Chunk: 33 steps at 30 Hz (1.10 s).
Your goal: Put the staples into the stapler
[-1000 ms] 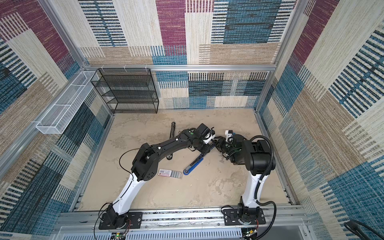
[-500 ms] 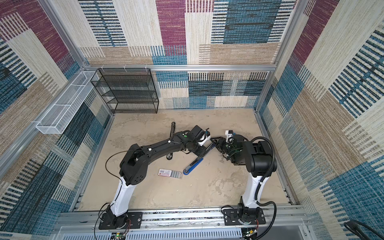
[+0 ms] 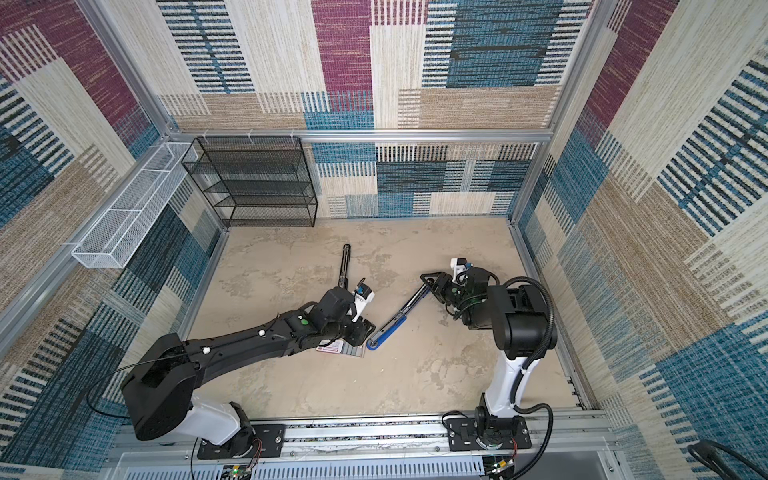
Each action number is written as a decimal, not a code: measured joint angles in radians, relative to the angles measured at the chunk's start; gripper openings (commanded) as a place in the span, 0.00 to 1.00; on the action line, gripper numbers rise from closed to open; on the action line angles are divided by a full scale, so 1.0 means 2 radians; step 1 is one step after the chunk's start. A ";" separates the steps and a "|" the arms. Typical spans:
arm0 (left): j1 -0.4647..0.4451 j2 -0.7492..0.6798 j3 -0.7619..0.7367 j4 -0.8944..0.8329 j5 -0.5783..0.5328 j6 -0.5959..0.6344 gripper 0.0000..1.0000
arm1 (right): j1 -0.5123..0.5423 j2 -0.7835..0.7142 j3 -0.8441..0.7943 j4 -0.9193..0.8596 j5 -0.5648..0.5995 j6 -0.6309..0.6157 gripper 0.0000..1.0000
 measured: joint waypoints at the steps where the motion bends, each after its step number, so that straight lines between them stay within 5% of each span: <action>1: 0.000 -0.009 -0.015 0.013 0.000 -0.005 0.55 | 0.000 0.000 0.001 -0.002 0.000 0.000 0.54; 18: 0.000 -0.002 -0.132 0.190 0.017 -0.010 0.54 | 0.000 -0.007 0.001 -0.016 0.000 -0.006 0.54; 33: -0.012 0.063 -0.116 0.233 0.040 0.001 0.47 | 0.000 -0.010 0.006 -0.021 -0.002 -0.008 0.54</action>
